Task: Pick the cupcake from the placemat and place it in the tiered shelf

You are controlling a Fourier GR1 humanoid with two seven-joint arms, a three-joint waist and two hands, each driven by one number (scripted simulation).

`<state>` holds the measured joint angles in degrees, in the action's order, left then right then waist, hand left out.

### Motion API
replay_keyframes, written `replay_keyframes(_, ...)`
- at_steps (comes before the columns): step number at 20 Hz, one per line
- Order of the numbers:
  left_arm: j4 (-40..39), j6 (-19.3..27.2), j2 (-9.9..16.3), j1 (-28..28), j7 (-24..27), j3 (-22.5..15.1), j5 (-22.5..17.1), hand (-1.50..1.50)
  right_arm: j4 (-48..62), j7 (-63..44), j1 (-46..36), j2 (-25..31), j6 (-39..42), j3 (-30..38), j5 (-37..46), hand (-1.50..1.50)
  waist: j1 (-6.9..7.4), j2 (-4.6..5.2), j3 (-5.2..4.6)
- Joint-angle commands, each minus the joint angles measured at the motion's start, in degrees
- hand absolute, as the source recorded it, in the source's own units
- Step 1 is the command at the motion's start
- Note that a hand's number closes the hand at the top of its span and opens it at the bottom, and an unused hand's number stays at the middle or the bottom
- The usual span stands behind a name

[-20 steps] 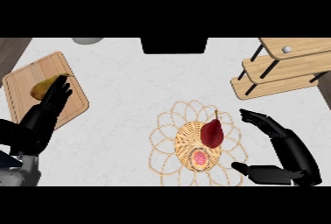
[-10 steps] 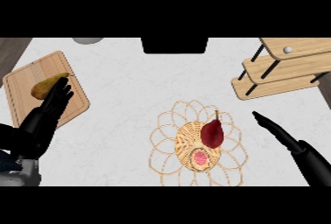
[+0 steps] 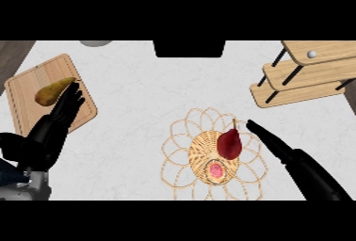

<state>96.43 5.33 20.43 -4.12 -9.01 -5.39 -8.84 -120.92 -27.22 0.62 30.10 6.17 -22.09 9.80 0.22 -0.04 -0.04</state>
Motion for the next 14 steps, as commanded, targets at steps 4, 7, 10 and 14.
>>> replay_keyframes(4,0.40,-3.34,1.03,1.57,0.63,2.66,-1.45,0.00,8.26,-5.28,-5.24,-3.76,1.54,-8.26,13.32,-1.50,0.45,0.05,0.03)
replay_keyframes(7,0.37,-0.27,-2.60,0.19,-0.14,0.89,1.85,0.00,7.86,-10.28,-7.08,-6.64,3.81,-10.33,16.08,-1.50,0.06,0.03,0.03)
replay_keyframes(10,-3.29,-3.28,-2.30,-0.06,3.39,3.05,1.98,0.00,10.28,-11.22,-8.27,-10.79,4.72,-11.03,18.95,-1.50,-0.01,0.04,0.03)
replay_keyframes(14,-1.14,-3.55,-3.26,-0.79,-0.14,3.71,3.01,0.00,13.89,-10.24,-10.99,-13.29,9.00,-8.37,19.26,-1.50,-0.02,0.04,0.04)
